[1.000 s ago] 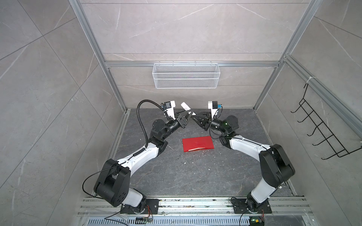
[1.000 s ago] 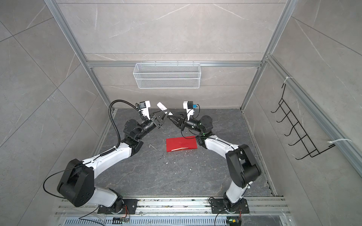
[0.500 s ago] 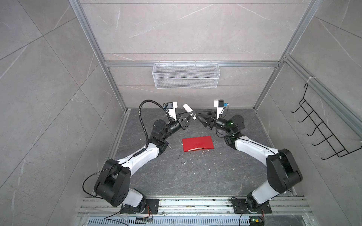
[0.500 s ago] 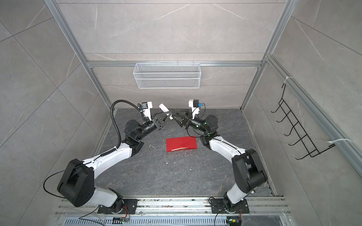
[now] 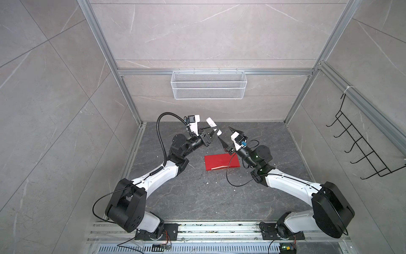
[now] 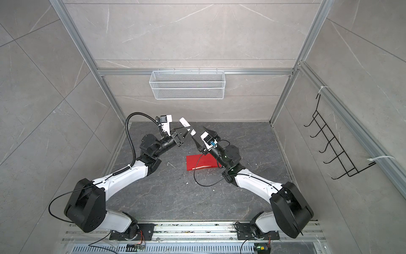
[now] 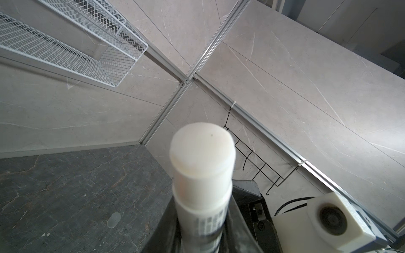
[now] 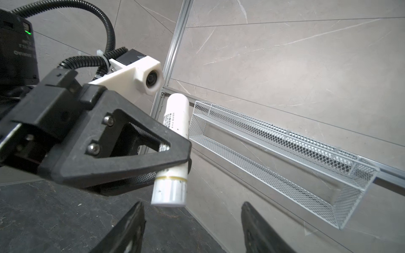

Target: Place the letter into the envelope and seal it

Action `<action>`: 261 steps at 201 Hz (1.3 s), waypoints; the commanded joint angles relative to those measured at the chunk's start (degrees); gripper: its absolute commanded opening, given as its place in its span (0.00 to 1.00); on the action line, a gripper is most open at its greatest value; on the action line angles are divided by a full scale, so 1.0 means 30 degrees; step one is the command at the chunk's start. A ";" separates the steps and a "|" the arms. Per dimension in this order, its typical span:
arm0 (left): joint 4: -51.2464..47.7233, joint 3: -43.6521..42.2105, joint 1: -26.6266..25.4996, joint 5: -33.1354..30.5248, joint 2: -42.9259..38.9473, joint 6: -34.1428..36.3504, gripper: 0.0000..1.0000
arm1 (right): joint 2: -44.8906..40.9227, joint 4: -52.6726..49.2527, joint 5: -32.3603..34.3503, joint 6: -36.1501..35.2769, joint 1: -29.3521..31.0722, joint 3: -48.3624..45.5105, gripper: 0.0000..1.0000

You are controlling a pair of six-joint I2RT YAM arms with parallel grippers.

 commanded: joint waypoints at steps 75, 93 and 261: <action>0.0952 0.0062 -0.0023 0.0226 -0.0083 0.0390 0.00 | 0.1405 0.1371 0.1732 -0.1603 0.1180 0.1291 0.40; 0.0981 0.0018 -0.0008 0.0252 -0.0083 0.0367 0.00 | 0.1522 0.1290 0.1849 -0.1746 0.1267 0.1429 0.34; 0.1349 -0.0194 -0.0023 0.0547 -0.0229 0.0594 0.00 | 0.5919 0.7888 -1.0468 2.6717 -0.5023 0.6457 0.00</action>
